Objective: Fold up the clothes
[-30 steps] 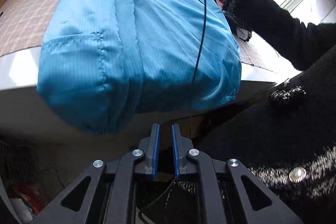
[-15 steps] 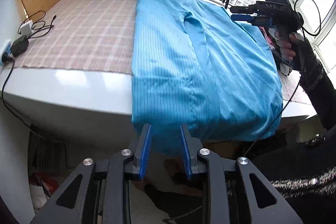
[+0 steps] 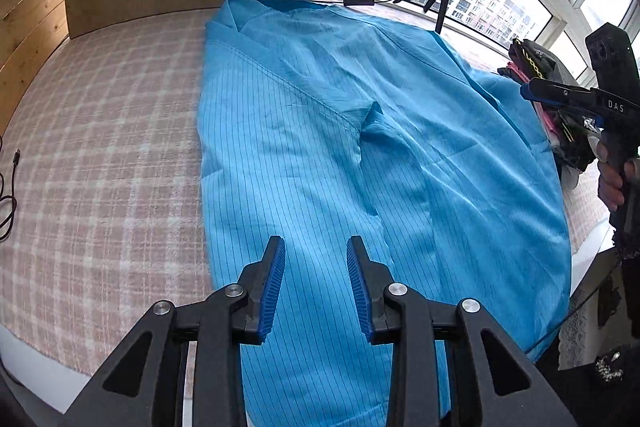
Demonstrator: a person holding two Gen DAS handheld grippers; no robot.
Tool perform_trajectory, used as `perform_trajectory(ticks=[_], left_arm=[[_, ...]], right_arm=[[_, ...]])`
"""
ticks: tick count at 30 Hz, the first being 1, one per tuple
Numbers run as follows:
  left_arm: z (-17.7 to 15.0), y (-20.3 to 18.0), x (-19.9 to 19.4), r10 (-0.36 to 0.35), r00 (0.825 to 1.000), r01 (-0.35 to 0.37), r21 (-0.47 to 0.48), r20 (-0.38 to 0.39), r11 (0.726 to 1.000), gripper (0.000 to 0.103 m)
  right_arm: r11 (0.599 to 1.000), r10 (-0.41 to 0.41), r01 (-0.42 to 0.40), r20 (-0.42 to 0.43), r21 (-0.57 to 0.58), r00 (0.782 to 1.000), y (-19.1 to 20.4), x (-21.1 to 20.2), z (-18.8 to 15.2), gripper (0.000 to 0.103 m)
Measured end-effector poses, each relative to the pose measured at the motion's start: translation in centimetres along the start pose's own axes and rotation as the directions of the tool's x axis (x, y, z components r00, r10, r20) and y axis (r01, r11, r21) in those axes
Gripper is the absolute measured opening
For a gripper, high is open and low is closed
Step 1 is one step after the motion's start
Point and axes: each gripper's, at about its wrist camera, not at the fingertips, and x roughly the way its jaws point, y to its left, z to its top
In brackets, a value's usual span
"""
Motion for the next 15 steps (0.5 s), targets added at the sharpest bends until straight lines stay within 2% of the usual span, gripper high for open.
perform_trajectory(ticks=[2, 6, 10, 12, 14, 15], left_arm=[[0.8, 0.1, 2.3, 0.004, 0.999, -0.002, 0.038, -0.033, 0.999, 0.031], [1.6, 0.4, 5.7, -0.017, 0.995, 0.025, 0.084, -0.095, 0.996, 0.031], [2.2, 0.3, 6.1, -0.048, 0.993, 0.062, 0.129, -0.108, 0.990, 0.031], [2.6, 0.2, 5.2, -0.071, 0.993, 0.084, 0.144, -0.096, 0.986, 0.031], [3.0, -0.3, 3.6, -0.111, 0.992, 0.121, 0.161, -0.066, 0.980, 0.031], [3.0, -0.8, 2.8, -0.126, 0.991, 0.134, 0.178, -0.055, 0.975, 0.031]], right_arm=[[1.000, -0.018, 0.019, -0.021, 0.004, 1.000, -0.1, 2.1, -0.3, 0.040], [1.000, 0.001, 0.002, -0.090, 0.029, 0.996, 0.6, 7.9, -0.8, 0.040], [0.996, -0.073, 0.081, -0.199, 0.035, 0.977, 0.6, 12.8, -1.6, 0.040], [0.991, -0.094, 0.109, -0.177, 0.077, 0.980, -0.1, 11.4, -1.7, 0.040], [0.983, -0.109, 0.123, -0.104, 0.137, 0.989, -1.4, 7.3, -1.8, 0.040], [0.975, -0.144, 0.153, -0.069, 0.161, 0.987, -2.2, 4.6, -2.2, 0.040]])
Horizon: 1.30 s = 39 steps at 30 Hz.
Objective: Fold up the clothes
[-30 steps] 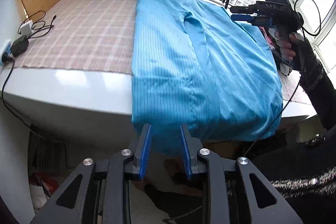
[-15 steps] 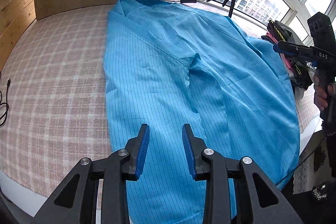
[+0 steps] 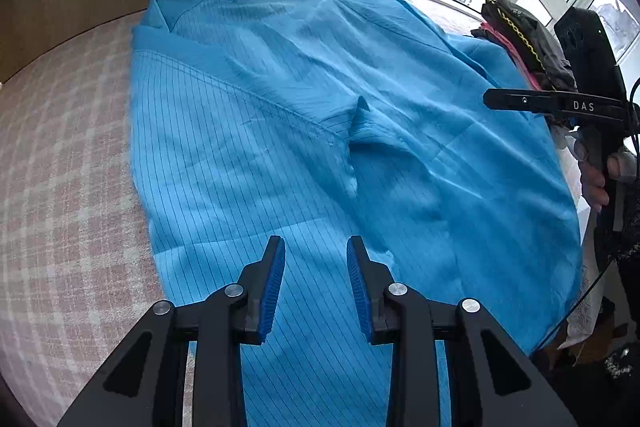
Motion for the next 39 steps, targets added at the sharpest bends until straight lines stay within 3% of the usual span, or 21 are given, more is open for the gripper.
perform_trajectory(ticks=[3, 6, 8, 12, 16, 21, 27, 33, 34, 36, 39], left_arm=[[-0.2, -2.5, -1.6, -0.035, 0.999, 0.033, 0.047, 0.029, 0.998, 0.032], [-0.4, -5.5, -1.7, -0.114, 0.993, 0.112, 0.063, 0.028, 0.992, 0.034], [-1.0, -8.2, -0.9, -0.174, 0.985, 0.173, 0.081, 0.005, 0.982, 0.034], [-2.2, -14.4, 1.3, -0.218, 0.975, 0.223, 0.142, -0.046, 0.965, 0.034], [-3.6, -20.3, 3.4, -0.272, 0.957, 0.285, 0.162, -0.099, 0.945, 0.034], [-5.0, -25.8, 6.2, -0.247, 0.958, 0.270, 0.163, -0.149, 0.949, 0.034], [-6.0, -28.8, 8.5, -0.187, 0.962, 0.217, 0.145, -0.197, 0.965, 0.034], [-6.0, -29.4, 8.2, -0.149, 0.968, 0.183, 0.164, -0.202, 0.969, 0.034], [-6.0, -29.4, 8.1, -0.148, 0.967, 0.183, 0.166, -0.206, 0.969, 0.034], [-5.9, -29.3, 8.0, -0.148, 0.967, 0.185, 0.173, -0.209, 0.967, 0.034], [-5.8, -29.0, 7.8, -0.159, 0.964, 0.197, 0.173, -0.215, 0.965, 0.034]], right_arm=[[0.991, -0.121, 0.116, 0.085, 0.064, 0.989, -3.5, -7.2, -2.4, 0.040], [0.969, -0.232, 0.224, 0.071, 0.108, 0.970, -6.4, -11.7, -6.2, 0.049], [0.959, -0.254, 0.246, 0.045, 0.142, 0.966, -8.1, -12.8, -8.5, 0.050], [0.957, -0.249, 0.249, -0.015, 0.147, 0.968, -10.9, -11.8, -11.1, 0.050], [0.980, -0.169, 0.173, -0.048, 0.097, 0.984, -11.7, -9.9, -12.1, 0.050], [0.993, -0.117, 0.116, -0.050, -0.024, 0.992, -10.7, -6.6, -10.2, 0.050], [0.991, -0.091, 0.080, -0.103, -0.104, 0.991, -10.3, -2.0, -7.0, 0.050], [1.000, 0.012, -0.012, 0.016, -0.015, 1.000, -12.2, -5.8, -5.6, 0.048], [1.000, -0.003, 0.003, -0.003, -0.011, 1.000, -12.6, -5.3, -5.3, 0.047], [1.000, -0.007, 0.007, -0.035, 0.008, 0.999, -13.3, -4.1, -5.1, 0.027], [0.982, 0.111, -0.105, -0.025, 0.157, 0.994, -15.5, -2.9, -5.2, 0.017]])
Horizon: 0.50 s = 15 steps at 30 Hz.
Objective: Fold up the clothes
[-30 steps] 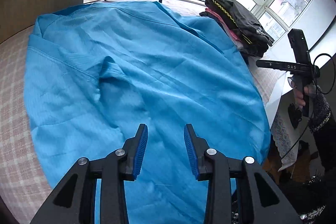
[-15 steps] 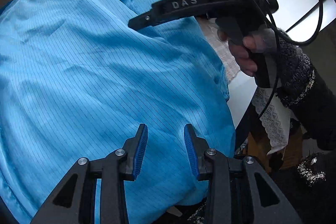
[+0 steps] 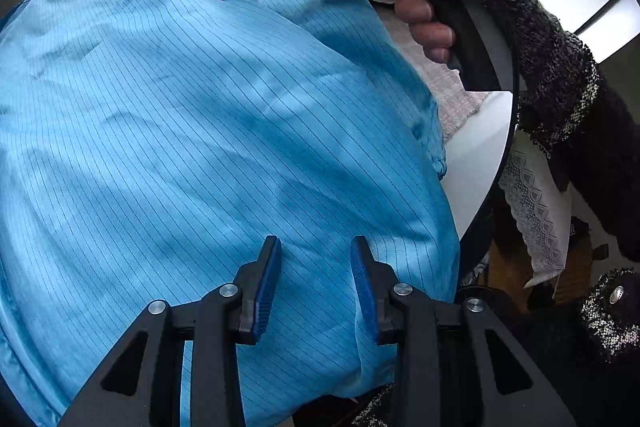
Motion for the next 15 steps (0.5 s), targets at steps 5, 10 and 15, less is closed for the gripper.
perform_trajectory(ticks=[5, 10, 15], left_arm=[[-0.2, 0.3, -0.5, -0.008, 1.000, 0.008, 0.024, -0.005, 1.000, 0.034], [-0.5, 0.8, -1.1, -0.021, 1.000, 0.022, 0.036, -0.008, 0.999, 0.034], [-0.8, 1.3, -1.7, -0.032, 0.999, 0.032, 0.044, -0.005, 0.999, 0.034]], right_arm=[[0.993, 0.071, -0.074, 0.035, 0.093, 0.997, -1.2, -0.3, -0.1, 0.009], [0.996, 0.007, -0.014, 0.076, 0.093, 0.997, -0.1, -1.5, -0.1, 0.010], [0.985, -0.171, 0.172, 0.064, -0.012, 0.983, 2.0, -0.9, 0.0, 0.010]])
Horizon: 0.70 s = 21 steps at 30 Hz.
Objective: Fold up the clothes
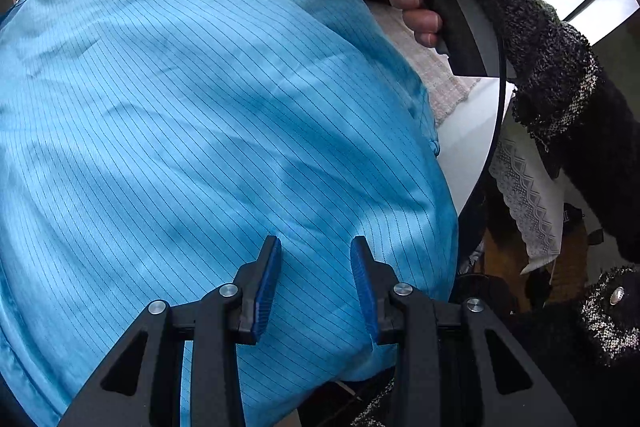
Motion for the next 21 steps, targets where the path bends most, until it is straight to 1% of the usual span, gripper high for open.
perform_trajectory(ticks=[2, 4, 5, 6, 8, 9, 11, 13, 15, 16, 18, 20, 21], left_arm=[[0.0, 0.2, -0.3, -0.002, 1.000, 0.002, 0.001, 0.001, 1.000, 0.034], [0.0, 0.5, -0.6, 0.003, 1.000, -0.003, 0.001, 0.004, 1.000, 0.034], [0.0, 0.7, -1.0, 0.006, 1.000, -0.006, 0.000, 0.010, 1.000, 0.034], [0.0, 0.9, -1.5, 0.005, 1.000, -0.005, -0.002, 0.020, 1.000, 0.034], [-0.2, 1.5, -3.1, 0.005, 0.999, -0.004, -0.010, 0.052, 1.000, 0.034], [-0.4, 1.9, -4.0, 0.007, 0.998, -0.006, -0.015, 0.068, 1.000, 0.034], [-0.7, 2.8, -6.0, 0.017, 0.994, -0.014, -0.029, 0.107, 0.999, 0.034], [-0.9, 3.7, -7.8, 0.033, 0.988, -0.025, -0.050, 0.149, 0.998, 0.034], [-1.5, 3.7, -9.1, 0.051, 0.980, -0.038, -0.073, 0.193, 0.997, 0.034], [-1.8, 4.0, -9.9, 0.063, 0.975, -0.045, -0.087, 0.213, 0.995, 0.034], [-2.6, 4.2, -10.4, 0.082, 0.965, -0.054, -0.118, 0.248, 0.992, 0.034], [-3.5, 5.3, -11.2, 0.100, 0.957, -0.061, -0.147, 0.272, 0.987, 0.036], [-4.0, 5.9, -11.7, 0.112, 0.954, -0.070, -0.160, 0.277, 0.985, 0.037]], right_arm=[[0.998, -0.038, 0.036, -0.039, -0.055, 0.999, 0.6, 0.7, -0.2, 0.010], [0.998, -0.014, 0.010, -0.063, -0.061, 0.998, 0.6, 1.3, -0.5, 0.007], [0.998, -0.003, -0.002, -0.073, -0.063, 0.997, 0.5, 1.5, -0.6, 0.002], [0.998, 0.000, -0.005, -0.067, -0.065, 0.998, 0.3, 1.0, -0.7, 0.002], [0.998, 0.016, -0.017, -0.019, -0.065, 1.000, 0.2, -1.5, -0.4, 0.001], [0.998, 0.012, -0.011, 0.013, -0.069, 1.000, 0.2, -3.3, 0.1, 0.001], [0.997, 0.017, -0.011, 0.081, -0.078, 0.997, 0.5, -7.7, 1.5, 0.001], [0.995, 0.035, -0.022, 0.148, -0.094, 0.988, 1.4, -12.3, 3.4, 0.001], [0.989, 0.083, -0.058, 0.187, -0.139, 0.979, 3.8, -16.3, 5.2, 0.001], [0.983, 0.104, -0.070, 0.199, -0.170, 0.975, 5.6, -17.5, 5.8, 0.001], [0.962, 0.159, -0.111, 0.181, -0.250, 0.971, 9.8, -18.9, 6.6, 0.001], [0.931, 0.243, -0.198, 0.115, -0.308, 0.963, 14.7, -18.2, 6.4, 0.001], [0.910, 0.298, -0.268, 0.050, -0.317, 0.953, 16.9, -16.8, 6.1, 0.003]])
